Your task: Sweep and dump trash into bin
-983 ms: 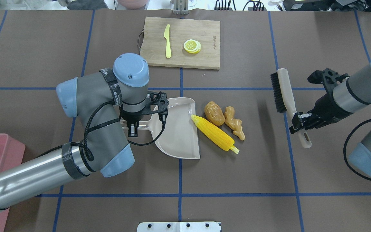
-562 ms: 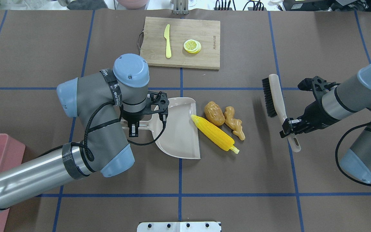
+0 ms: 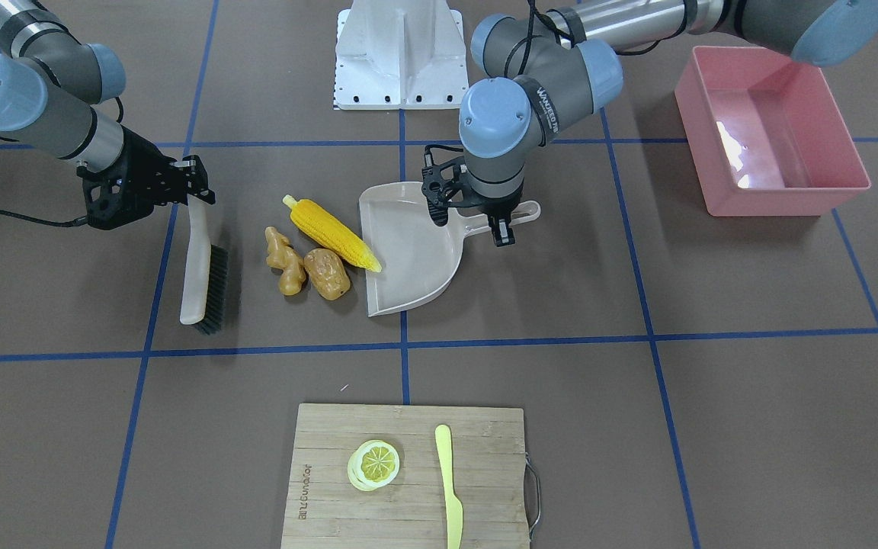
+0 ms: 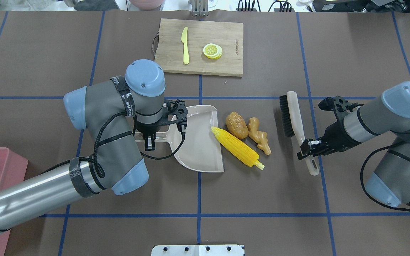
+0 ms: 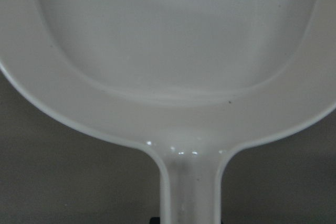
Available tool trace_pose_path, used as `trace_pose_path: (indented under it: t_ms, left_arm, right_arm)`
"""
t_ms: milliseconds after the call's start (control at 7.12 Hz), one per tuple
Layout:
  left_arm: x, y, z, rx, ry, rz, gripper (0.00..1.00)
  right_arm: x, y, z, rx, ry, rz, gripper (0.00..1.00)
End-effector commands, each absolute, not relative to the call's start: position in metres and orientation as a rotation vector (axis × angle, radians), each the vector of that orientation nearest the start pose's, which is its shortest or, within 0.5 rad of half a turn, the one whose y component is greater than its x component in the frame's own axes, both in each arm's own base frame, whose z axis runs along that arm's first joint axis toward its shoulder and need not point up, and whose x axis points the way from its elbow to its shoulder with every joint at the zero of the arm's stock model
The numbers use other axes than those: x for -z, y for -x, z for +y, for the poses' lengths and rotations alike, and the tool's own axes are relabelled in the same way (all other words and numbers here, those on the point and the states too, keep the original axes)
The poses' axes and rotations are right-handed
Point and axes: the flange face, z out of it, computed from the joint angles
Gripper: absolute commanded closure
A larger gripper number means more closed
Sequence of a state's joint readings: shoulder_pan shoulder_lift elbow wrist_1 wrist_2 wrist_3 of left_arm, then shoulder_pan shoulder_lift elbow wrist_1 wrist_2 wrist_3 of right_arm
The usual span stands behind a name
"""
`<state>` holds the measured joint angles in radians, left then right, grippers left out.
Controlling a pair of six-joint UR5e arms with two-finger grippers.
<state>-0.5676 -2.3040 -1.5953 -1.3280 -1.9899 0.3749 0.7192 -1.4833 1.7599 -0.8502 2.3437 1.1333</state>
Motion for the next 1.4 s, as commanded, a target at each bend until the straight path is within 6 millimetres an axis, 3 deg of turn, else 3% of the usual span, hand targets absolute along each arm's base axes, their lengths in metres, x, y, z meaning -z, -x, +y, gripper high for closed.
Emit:
trace_pose_path:
  t_ms: [0,281,562,702,983,1264]
  left_arm:
    - [-0.239,-0.542,-0.456,-1.428,-0.393,0.6,1.0]
    - [-0.239,-0.542,-0.455,-1.427,-0.392,0.602,1.0]
    - [-0.24,-0.542,-0.456,-1.422,-0.39,0.601,1.0]
    - [-0.241,-0.543,-0.456,-1.421,-0.387,0.6,1.0]
    - [-0.24,-0.543,-0.456,-1.421,-0.392,0.602,1.0]
    - [-0.241,-0.543,-0.456,-1.421,-0.391,0.601,1.0]
  right_arm:
    - [-0.408,0.388,-0.397,0.092,0.12,-1.218,1.0]
    - [-0.392,0.398,-0.392,0.11,0.122,-1.238,1.0]
    - [-0.389,0.403,-0.381,0.14,0.142,-1.248,1.0]
    - [-0.379,0.393,-0.372,0.173,0.164,-1.274,1.0]
    - [-0.373,0.357,-0.39,0.159,0.174,-1.304,1.0]
    - [-0.371,0.333,-0.407,0.115,0.139,-1.31,1.0]
